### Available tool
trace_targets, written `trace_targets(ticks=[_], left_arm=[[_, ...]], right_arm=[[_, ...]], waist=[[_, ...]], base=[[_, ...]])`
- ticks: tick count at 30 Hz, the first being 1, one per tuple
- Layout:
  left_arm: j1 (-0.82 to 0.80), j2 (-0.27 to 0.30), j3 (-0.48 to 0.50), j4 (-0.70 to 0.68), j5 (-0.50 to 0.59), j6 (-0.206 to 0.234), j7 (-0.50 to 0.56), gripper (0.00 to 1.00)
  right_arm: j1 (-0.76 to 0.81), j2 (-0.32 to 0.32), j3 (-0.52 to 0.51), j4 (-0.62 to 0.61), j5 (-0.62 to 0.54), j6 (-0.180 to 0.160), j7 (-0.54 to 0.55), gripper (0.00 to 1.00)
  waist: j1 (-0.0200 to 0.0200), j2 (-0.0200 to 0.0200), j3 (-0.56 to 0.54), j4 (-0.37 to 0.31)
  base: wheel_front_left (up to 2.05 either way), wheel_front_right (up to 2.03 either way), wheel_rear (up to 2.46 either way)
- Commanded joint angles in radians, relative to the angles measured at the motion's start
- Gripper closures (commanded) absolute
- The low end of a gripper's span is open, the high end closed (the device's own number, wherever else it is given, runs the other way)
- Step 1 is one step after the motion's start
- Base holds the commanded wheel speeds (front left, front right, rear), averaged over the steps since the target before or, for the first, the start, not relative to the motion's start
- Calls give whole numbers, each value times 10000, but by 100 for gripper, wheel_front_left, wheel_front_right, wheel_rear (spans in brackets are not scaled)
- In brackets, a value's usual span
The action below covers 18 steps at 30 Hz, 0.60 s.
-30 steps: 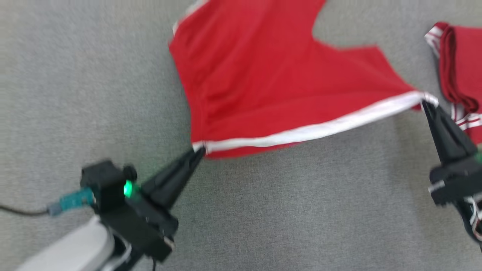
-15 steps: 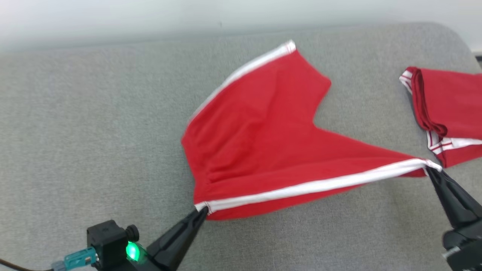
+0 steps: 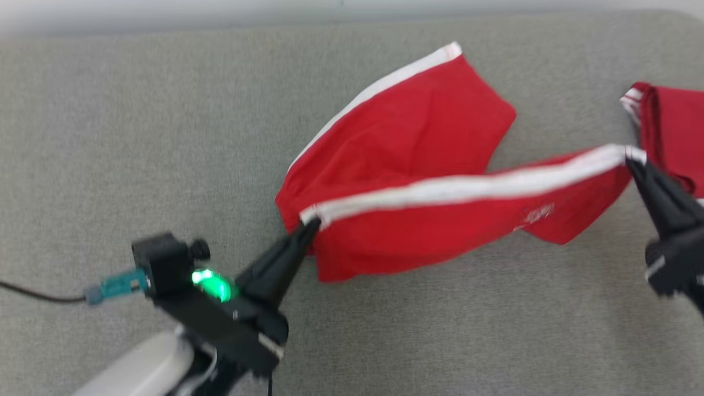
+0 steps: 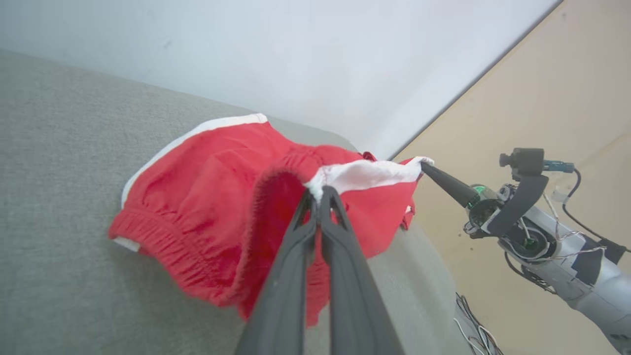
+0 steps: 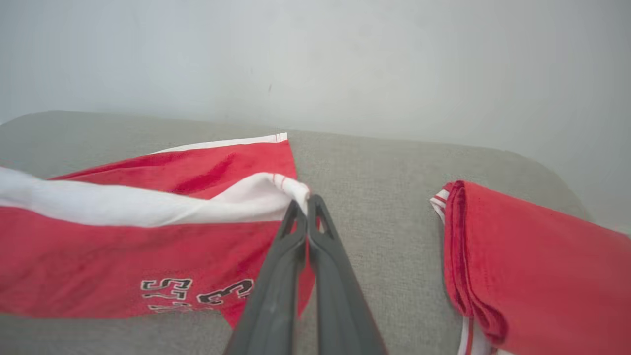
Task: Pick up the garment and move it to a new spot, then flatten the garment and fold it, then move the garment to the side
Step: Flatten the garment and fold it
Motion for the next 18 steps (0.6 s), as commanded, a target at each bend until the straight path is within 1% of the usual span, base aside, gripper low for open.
trace_targets(ticks=[1, 5, 7, 12, 13, 18], left_arm=[[-361, -247, 185, 293, -110, -52, -86, 100], [-953, -916, 713, 1061, -464, -127, -289, 100], [-1176, -1166, 808, 1342, -486, -188, -332, 100], [-1620, -1653, 974, 1939, -565, -331, -396, 100], [-1620, -1653, 974, 1939, -565, -331, -396, 100], [-1916, -2012, 1046, 2434, -570, -406, -441, 100]], right_arm=[[-745, 99, 169, 418, -160, -28, 54, 100], [-2397, 256, 750, 1573, -280, -28, 86, 100], [-3168, 300, 1133, 2028, -287, -28, 73, 100], [-4842, 428, 2015, 3191, -22, -28, -46, 100], [-4842, 428, 2015, 3191, -22, -28, -46, 100], [-6213, 475, 2884, 4141, 206, -28, -117, 100]], waist=[[-2, -1, 807, 387], [-2, -1, 1335, 752], [-2, -1, 1566, 922], [-2, -1, 2018, 1267], [-2, -1, 2018, 1267], [-2, -1, 2248, 1555]], base=[[0, 0, 0], [0, 0, 0], [0, 0, 0], [0, 0, 0], [0, 0, 0], [0, 0, 0]])
